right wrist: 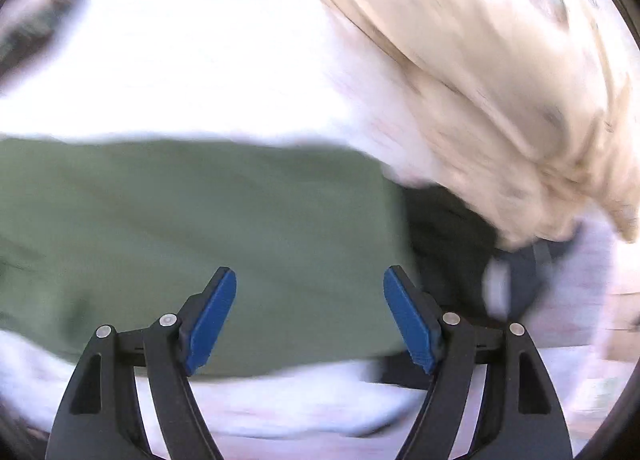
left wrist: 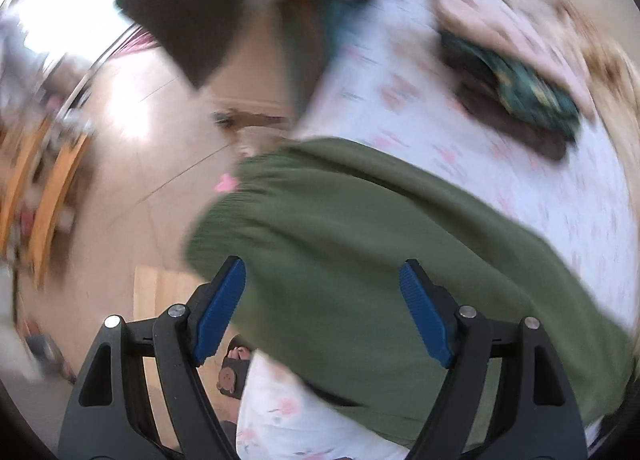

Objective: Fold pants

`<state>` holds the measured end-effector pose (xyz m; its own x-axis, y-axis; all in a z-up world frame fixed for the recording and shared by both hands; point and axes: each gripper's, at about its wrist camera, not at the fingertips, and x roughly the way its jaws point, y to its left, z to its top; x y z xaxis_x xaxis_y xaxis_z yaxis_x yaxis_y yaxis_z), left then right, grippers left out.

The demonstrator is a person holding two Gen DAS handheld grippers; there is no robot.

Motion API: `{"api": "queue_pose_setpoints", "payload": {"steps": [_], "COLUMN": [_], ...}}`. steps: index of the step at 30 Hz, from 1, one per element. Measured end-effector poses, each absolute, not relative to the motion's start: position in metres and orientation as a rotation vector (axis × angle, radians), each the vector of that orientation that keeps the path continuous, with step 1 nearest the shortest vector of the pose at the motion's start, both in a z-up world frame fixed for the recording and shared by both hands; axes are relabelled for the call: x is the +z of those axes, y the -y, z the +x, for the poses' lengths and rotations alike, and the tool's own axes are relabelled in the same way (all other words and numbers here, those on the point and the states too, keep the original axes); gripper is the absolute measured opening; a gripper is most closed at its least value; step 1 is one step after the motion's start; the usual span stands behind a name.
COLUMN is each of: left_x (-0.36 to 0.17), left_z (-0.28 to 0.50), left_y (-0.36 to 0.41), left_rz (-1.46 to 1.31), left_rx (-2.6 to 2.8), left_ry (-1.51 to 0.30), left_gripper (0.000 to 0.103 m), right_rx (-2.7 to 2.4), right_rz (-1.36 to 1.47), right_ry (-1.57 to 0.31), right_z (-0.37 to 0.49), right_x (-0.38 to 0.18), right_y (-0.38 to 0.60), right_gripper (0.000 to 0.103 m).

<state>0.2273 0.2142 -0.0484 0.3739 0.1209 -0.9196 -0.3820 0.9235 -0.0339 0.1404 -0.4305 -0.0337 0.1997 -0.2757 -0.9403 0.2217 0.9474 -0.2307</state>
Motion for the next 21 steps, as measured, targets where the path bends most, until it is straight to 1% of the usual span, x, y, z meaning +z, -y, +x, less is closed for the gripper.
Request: {"api": "queue_pose_setpoints", "payload": {"steps": [1,3,5,7,8,10,13,16,17,18,20,21], "left_x": [-0.044,-0.045,-0.063,-0.084,-0.091,-0.099,-0.110,-0.128,-0.133,-0.139,-0.151,-0.155], "left_z": [0.221,0.215,0.207,0.193,0.185,0.163,0.128,0.105,0.102,0.100,0.103,0.108], "left_y": [-0.221,-0.209,-0.172,-0.138,-0.123,-0.083,-0.028,0.004,0.009,0.015,0.019,0.018], "left_rz": [-0.254,-0.166,0.000,0.083,0.129,0.298,0.568,0.713,0.751,0.791,0.833,0.824], "left_rx": [0.311,0.242,0.097,-0.039,-0.089,-0.187,-0.350,-0.442,-0.452,-0.448,-0.415,-0.401], "left_ry": [-1.130,-1.136,-1.220,-1.303,-1.325,-1.301,-1.239,-1.242,-1.240,-1.237,-1.243,-1.257], "left_gripper": [0.077,0.077,0.077,0.077,0.077,0.077,0.077,0.077,0.077,0.077,0.076,0.076], "right_rx": [-0.282,-0.149,-0.020,0.089,0.129,0.175,0.188,0.234,0.241,0.244,0.253,0.260], "right_rz": [-0.004,-0.011,-0.076,-0.073,-0.028,-0.002,-0.222,-0.338,-0.366,-0.390,-0.431,-0.431], "right_ry": [-1.279,-1.223,-1.201,-1.252,-1.297,-1.331,-1.307,-1.291,-1.283,-1.270,-1.258,-1.267], "right_z": [0.140,0.138,0.134,0.127,0.122,0.115,0.102,0.098,0.098,0.098,0.101,0.102], "right_x": [-0.027,-0.026,-0.037,-0.060,-0.075,-0.091,-0.116,-0.137,-0.139,-0.142,-0.147,-0.150], "right_y": [0.407,0.355,0.298,0.259,0.239,0.209,0.174,0.154,0.151,0.145,0.142,0.143], "right_gripper": [0.078,0.078,0.078,0.078,0.078,0.078,0.078,0.075,0.068,0.065,0.063,0.060]}}
